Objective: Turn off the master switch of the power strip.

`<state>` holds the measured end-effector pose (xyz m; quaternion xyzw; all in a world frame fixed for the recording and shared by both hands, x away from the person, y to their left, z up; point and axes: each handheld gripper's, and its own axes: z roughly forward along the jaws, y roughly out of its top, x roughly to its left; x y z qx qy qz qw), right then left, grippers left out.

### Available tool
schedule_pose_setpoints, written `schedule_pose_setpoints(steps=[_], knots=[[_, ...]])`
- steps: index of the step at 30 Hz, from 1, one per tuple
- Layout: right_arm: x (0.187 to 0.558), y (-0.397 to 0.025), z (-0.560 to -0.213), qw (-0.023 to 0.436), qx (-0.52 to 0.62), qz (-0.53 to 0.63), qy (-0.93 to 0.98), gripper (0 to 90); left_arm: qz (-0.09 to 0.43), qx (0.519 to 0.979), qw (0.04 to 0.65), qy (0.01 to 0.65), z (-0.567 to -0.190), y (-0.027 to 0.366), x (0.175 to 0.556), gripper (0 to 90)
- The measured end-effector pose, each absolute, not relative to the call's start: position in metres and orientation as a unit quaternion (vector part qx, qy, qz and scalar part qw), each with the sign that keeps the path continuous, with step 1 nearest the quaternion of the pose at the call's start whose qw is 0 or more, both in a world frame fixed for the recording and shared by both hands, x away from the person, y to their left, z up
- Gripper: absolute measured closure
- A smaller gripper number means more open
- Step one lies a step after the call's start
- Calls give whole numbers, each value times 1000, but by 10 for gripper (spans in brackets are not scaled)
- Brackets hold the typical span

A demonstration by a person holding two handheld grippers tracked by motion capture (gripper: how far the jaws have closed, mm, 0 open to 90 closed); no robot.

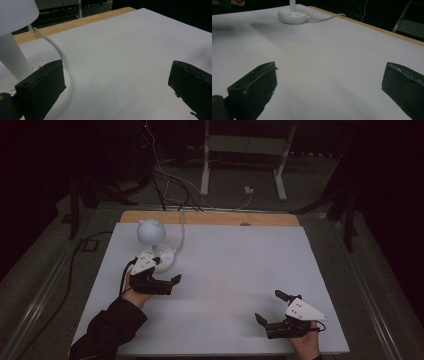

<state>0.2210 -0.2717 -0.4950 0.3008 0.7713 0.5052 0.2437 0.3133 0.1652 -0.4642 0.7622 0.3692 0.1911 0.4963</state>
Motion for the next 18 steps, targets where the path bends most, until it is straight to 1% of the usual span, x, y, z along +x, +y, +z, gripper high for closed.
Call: schedule_pose_setpoints(steps=[3, 9, 15, 18], knots=[[221, -272, -495, 243, 301, 504, 772, 0, 194, 763, 489, 375, -467, 163, 318, 12], [221, -272, -495, 244, 300, 505, 772, 0, 190, 750, 490, 403, -470, 162, 329, 5], [221, -273, -495, 241, 302, 506, 771, 0, 209, 741, 486, 413, -472, 160, 337, 5], [221, -273, -495, 240, 303, 507, 770, 0, 221, 749, 472, 409, -473, 156, 339, 5]])
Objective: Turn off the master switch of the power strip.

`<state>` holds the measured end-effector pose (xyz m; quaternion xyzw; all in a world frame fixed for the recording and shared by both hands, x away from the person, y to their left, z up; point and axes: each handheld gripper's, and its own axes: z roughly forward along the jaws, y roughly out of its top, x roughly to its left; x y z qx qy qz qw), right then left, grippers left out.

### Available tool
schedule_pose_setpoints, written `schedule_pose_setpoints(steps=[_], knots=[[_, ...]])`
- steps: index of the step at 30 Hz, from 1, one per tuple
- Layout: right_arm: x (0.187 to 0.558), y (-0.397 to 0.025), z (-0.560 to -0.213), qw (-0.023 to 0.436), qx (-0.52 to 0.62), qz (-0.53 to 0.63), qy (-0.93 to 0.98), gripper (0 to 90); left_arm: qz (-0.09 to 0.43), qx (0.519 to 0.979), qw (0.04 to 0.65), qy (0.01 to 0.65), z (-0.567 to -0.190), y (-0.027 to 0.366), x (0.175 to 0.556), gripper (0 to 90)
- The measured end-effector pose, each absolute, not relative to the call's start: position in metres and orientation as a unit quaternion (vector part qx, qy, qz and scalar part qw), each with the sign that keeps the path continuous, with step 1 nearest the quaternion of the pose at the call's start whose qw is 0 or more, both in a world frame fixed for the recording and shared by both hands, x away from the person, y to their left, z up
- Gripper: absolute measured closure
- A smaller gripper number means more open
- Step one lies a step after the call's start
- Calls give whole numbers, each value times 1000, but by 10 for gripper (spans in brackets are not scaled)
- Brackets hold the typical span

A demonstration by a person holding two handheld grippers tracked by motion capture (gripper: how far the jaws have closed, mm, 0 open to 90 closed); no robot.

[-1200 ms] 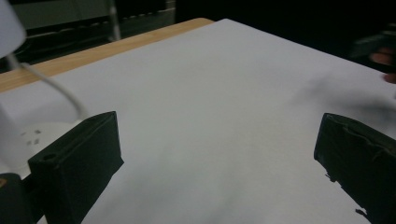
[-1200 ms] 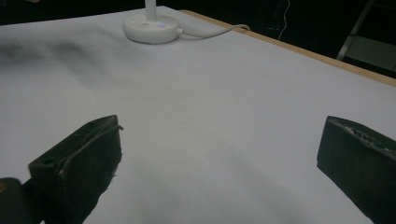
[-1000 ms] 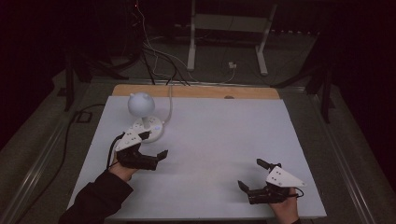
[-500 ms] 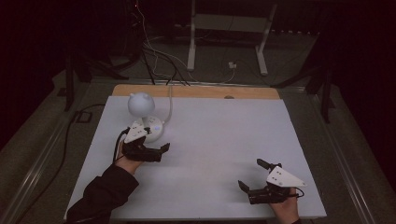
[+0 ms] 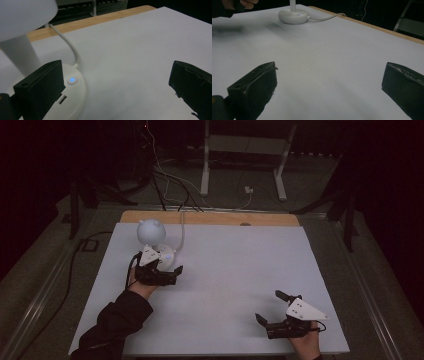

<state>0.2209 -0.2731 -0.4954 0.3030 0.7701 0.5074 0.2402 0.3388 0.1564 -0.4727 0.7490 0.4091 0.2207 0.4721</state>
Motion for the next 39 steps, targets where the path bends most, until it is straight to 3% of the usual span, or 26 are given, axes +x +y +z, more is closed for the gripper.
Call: schedule_pose_setpoints(steps=[7, 13, 21, 30, 31, 39], knots=[[221, -274, -496, 235, 306, 509, 769, 0, 228, 748, 462, 419, -474, 151, 346, 10], [221, -273, -496, 236, 305, 510, 769, 0, 230, 752, 448, 426, -479, 146, 351, 67], [221, -274, -496, 235, 304, 512, 768, 0, 257, 749, 431, 433, -482, 145, 356, 235], [221, -274, -496, 233, 304, 513, 768, 0, 270, 738, 426, 448, -483, 148, 360, 493], [221, -274, -496, 233, 304, 513, 768, 0, 270, 738, 426, 448, -482, 149, 360, 565], [221, -274, -496, 232, 305, 516, 766, 0, 285, 736, 418, 450, -484, 151, 364, 754]])
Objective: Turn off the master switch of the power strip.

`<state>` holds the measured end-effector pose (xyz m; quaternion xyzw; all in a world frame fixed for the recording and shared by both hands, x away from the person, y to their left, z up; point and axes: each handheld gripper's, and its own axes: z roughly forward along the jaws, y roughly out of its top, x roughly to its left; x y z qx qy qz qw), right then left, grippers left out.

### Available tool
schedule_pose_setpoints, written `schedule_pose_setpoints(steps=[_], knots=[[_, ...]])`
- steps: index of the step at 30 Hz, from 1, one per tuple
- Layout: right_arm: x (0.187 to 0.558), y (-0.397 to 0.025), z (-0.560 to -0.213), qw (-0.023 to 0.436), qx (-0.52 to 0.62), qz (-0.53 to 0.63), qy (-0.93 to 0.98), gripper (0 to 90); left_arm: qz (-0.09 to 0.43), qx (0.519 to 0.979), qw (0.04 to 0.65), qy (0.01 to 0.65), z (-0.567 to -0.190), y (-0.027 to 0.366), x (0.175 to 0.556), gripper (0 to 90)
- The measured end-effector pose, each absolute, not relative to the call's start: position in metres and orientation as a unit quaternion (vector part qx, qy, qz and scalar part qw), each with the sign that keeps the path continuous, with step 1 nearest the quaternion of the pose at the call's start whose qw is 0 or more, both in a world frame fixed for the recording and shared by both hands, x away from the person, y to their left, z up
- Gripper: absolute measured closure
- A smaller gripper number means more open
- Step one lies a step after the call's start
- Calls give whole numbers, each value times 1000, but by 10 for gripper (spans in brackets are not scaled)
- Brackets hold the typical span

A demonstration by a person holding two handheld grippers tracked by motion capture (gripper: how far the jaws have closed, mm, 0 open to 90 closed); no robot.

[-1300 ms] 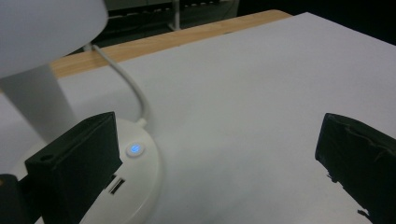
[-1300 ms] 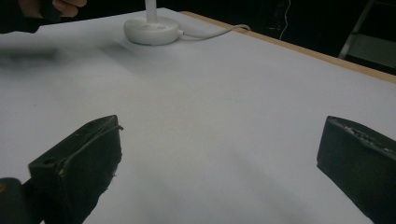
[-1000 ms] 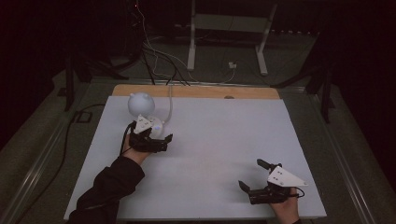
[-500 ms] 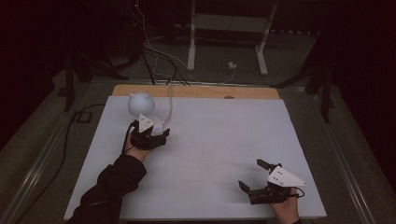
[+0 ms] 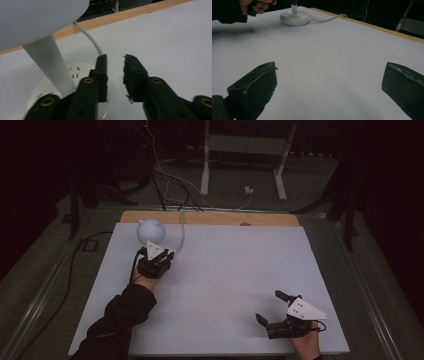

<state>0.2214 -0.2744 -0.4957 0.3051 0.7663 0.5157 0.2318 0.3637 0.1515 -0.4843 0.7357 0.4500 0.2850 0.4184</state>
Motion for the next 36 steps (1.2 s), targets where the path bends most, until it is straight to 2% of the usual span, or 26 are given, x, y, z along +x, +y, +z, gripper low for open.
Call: schedule_pose_setpoints(steps=[5, 9, 36], knots=[[221, -274, -496, 232, 305, 516, 767, 0, 291, 736, 414, 449, -486, 154, 367, 869], [221, -274, -496, 231, 305, 515, 767, 0, 291, 738, 404, 455, -490, 155, 371, 900], [221, -274, -496, 230, 305, 514, 768, 0, 324, 766, 344, 435, -508, 142, 386, 900]])
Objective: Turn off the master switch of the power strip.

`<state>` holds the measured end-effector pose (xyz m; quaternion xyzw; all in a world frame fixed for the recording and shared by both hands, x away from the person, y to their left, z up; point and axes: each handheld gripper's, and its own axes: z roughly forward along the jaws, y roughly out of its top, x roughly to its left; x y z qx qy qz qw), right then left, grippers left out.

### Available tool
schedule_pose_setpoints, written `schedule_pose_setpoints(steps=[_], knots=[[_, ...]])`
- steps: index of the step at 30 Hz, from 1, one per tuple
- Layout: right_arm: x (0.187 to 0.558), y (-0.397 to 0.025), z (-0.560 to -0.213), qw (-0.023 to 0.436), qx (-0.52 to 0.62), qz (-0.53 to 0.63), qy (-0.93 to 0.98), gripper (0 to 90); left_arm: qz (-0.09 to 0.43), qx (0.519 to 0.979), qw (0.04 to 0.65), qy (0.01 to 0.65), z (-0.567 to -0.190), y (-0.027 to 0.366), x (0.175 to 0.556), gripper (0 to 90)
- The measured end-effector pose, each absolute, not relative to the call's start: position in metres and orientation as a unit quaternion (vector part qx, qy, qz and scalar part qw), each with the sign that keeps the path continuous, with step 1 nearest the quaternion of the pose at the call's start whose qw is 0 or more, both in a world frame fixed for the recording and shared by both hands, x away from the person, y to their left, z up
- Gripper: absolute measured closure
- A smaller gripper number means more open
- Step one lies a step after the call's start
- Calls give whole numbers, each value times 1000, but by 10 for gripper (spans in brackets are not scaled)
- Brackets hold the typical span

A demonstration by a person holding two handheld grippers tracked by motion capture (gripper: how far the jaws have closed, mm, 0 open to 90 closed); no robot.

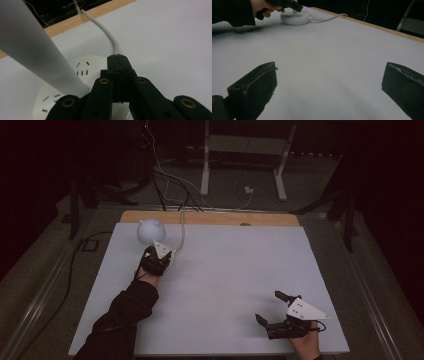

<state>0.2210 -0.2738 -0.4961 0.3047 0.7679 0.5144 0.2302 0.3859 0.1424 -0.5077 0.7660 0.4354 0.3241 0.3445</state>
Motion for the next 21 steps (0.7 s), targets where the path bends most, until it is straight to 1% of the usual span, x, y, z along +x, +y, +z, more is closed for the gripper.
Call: schedule_pose_setpoints(steps=[6, 21], knots=[[221, -274, -496, 230, 304, 514, 768, 0, 360, 781, 300, 413, -511, 136, 386, 900], [221, -274, -497, 229, 304, 513, 770, 0, 370, 792, 281, 396, -517, 133, 388, 900]])
